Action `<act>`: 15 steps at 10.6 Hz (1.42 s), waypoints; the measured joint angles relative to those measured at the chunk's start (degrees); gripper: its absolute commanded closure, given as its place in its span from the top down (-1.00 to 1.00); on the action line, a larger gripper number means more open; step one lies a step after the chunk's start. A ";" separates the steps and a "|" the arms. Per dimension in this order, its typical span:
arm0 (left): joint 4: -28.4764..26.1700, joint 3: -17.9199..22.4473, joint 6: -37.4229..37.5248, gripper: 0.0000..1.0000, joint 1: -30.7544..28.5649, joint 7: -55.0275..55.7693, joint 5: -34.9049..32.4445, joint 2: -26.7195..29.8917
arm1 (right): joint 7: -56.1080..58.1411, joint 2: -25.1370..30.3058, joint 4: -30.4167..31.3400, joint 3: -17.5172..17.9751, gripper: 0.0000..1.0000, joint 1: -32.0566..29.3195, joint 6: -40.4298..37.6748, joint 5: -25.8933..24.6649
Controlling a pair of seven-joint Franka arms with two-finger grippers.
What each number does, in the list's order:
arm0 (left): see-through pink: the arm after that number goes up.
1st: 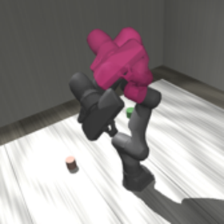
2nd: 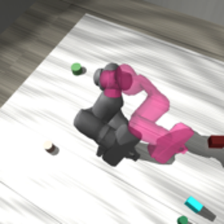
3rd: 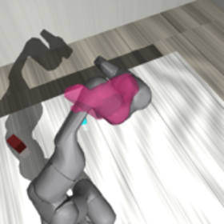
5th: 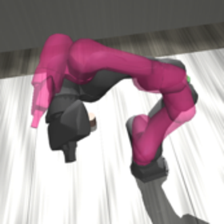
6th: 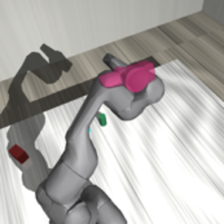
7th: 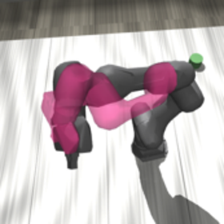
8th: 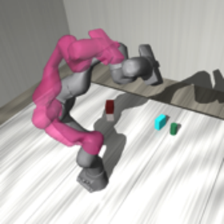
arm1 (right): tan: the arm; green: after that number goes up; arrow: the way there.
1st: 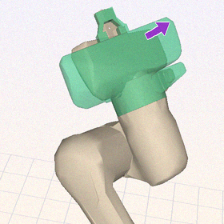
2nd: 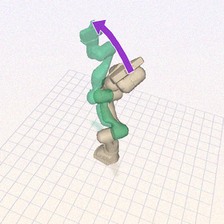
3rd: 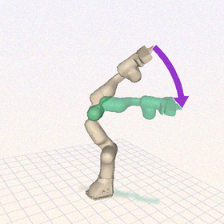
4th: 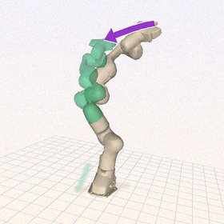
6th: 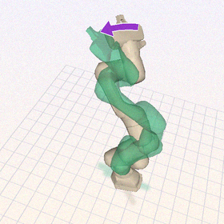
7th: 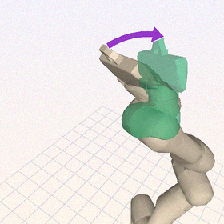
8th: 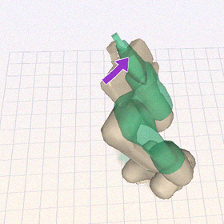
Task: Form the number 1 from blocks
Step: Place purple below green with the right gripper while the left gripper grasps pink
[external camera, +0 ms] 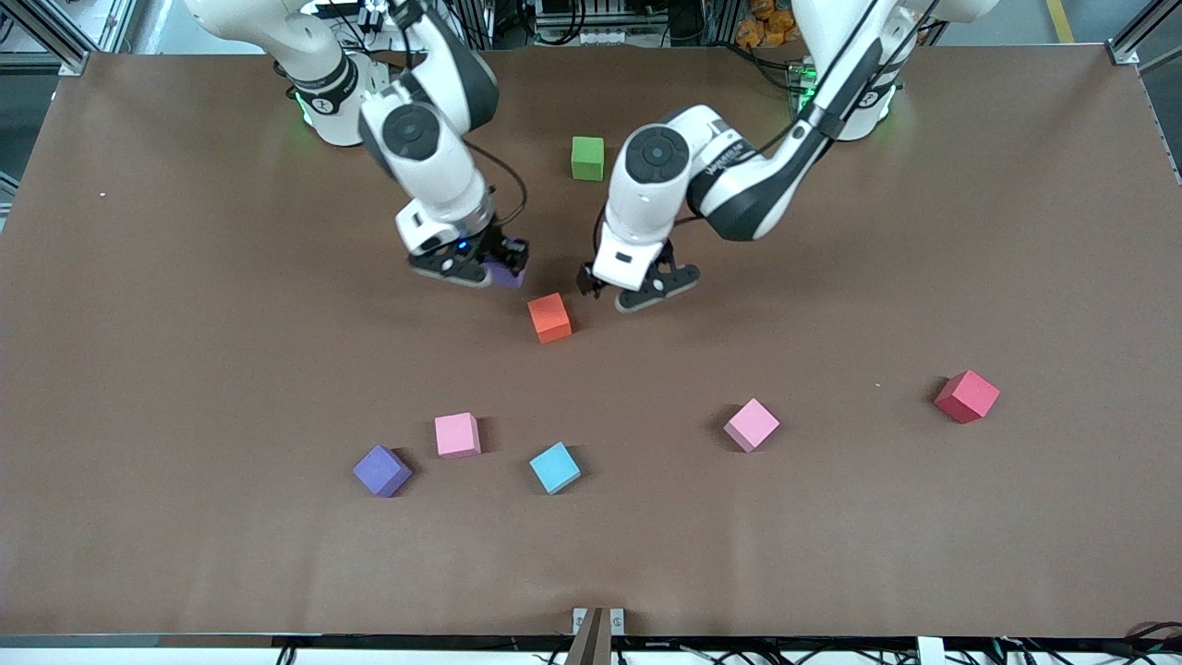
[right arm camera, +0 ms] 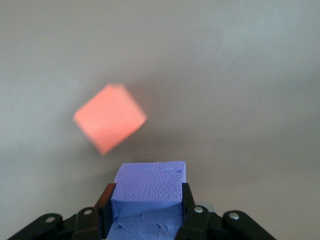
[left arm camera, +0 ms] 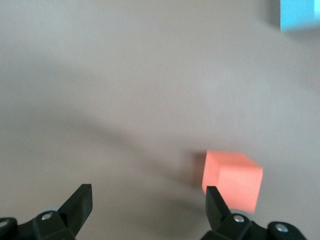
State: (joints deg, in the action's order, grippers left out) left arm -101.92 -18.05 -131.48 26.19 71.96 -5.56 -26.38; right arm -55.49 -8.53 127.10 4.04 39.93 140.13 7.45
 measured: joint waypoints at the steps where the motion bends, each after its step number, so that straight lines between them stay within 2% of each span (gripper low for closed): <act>1: 0.61 0.92 0.00 1.00 -2.30 -2.84 0.00 -0.25 | -2.97 0.01 0.51 1.93 0.03 1.64 0.67 -0.17; 2: 1.45 1.80 0.00 1.00 -5.12 -5.77 0.00 -0.34 | -5.52 0.02 1.25 3.49 0.03 3.18 1.71 -0.48; 4: 3.67 6.63 0.03 1.00 -8.19 -10.89 0.39 -0.77 | -9.83 -0.38 2.77 4.75 0.03 6.59 4.77 -0.75; 6: 7.12 11.07 0.03 1.00 -8.63 -11.82 2.77 -3.53 | -12.51 -1.82 3.35 4.99 0.03 9.69 7.42 -0.86; 9: 12.93 15.50 0.03 1.00 -7.57 -11.85 6.71 -10.05 | -13.45 -4.48 3.38 5.10 0.03 13.54 8.55 -2.48; 12: 15.56 17.60 0.02 1.00 -6.31 -11.85 7.90 -14.46 | -13.58 -6.27 3.37 5.10 0.03 14.57 10.04 -3.07; 15: 15.82 17.69 0.11 1.00 -6.24 -11.85 7.98 -14.96 | -13.58 -7.19 3.37 5.12 0.04 14.62 10.88 -3.17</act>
State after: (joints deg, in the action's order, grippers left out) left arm -86.10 -0.36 -131.37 19.95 60.11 2.42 -41.33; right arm -69.07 -15.73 130.47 9.16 54.56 151.01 4.28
